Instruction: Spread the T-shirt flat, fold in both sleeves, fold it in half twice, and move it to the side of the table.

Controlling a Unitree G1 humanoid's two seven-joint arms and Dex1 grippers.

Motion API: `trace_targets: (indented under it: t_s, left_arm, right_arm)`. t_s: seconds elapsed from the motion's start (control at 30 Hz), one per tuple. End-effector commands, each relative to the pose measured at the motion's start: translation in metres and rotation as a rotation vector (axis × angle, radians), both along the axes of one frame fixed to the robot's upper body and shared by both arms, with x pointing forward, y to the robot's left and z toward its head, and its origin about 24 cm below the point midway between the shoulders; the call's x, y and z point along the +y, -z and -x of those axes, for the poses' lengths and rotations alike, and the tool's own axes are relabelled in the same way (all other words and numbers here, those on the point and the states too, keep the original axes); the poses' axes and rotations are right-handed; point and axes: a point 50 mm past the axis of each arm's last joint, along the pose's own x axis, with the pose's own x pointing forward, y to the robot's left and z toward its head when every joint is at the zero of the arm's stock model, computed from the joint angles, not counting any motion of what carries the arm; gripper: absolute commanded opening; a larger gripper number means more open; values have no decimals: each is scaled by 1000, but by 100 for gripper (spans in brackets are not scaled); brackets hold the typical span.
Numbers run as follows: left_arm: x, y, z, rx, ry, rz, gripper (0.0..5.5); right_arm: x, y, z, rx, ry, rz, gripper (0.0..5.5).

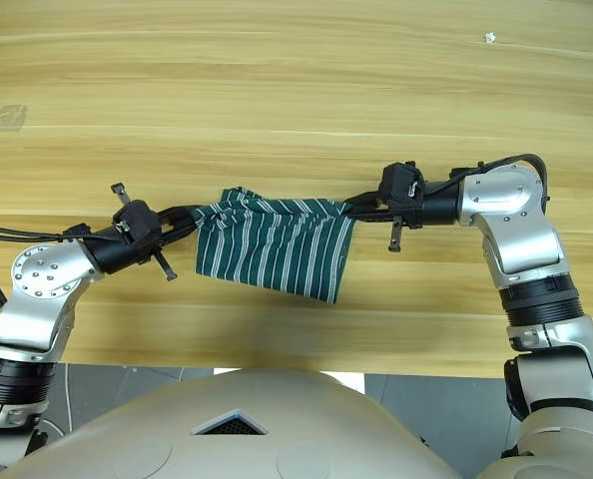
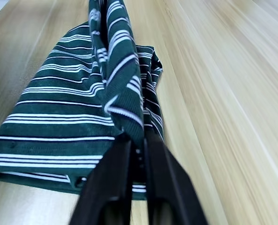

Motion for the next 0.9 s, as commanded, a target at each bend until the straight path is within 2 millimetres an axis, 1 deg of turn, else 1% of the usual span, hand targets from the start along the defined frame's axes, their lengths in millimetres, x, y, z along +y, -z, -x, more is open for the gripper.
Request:
trace_targets:
  t_s: [0.03,0.07,0.17,0.23,0.33,0.4,0.43,0.47,0.5,0.53,0.6,0.63,0.67,0.73,0.77,0.83,0.9]
  left_arm:
    - [6,-6,-24,-22,-224,133,113]
    - [7,-5,-29,-23,-281,166,118]
    - [12,1,-35,-7,-396,194,179]
    - [14,6,-36,12,-451,210,209]
    - [12,15,-32,35,-485,209,255]
    - [12,19,-31,34,-511,215,287]
    - [14,16,-32,6,-538,229,306]
    - [17,8,-34,-52,-578,247,320]
    - [19,-1,-36,-110,-617,272,330]
    - [21,-8,-37,-163,-654,299,330]
    - [22,-21,-37,-248,-718,362,330]
    - [22,-23,-36,-276,-749,380,330]
    - [19,-25,-36,-297,-770,392,330]
    - [14,-27,-37,-323,-788,397,330]
    - [12,-28,-37,-334,-793,402,330]
    - [11,-29,-35,-346,-805,410,330]
    - [8,-26,-35,-338,-821,424,330]
  right_arm:
    - [-11,6,-8,-15,155,25,127]
    - [-14,8,-10,-23,200,34,134]
    - [-19,14,-13,-46,295,48,202]
    - [-20,17,-14,-60,329,52,234]
    - [-12,17,-14,-82,319,10,287]
    - [-1,10,-15,-117,302,-83,324]
    - [7,4,-16,-145,286,-164,344]
    - [16,-1,-16,-165,267,-251,361]
    - [26,-5,-15,-184,249,-323,379]
    - [34,-8,-15,-193,239,-375,384]
    - [57,-2,-13,-221,182,-396,384]
    - [73,6,-13,-253,148,-366,384]
    - [90,15,-15,-339,100,-286,384]
    - [113,26,-16,-460,15,-188,384]
    - [125,31,-17,-486,-16,-166,384]
    - [142,43,-21,-527,-77,-100,384]
    - [147,59,-31,-536,-72,-2,384]
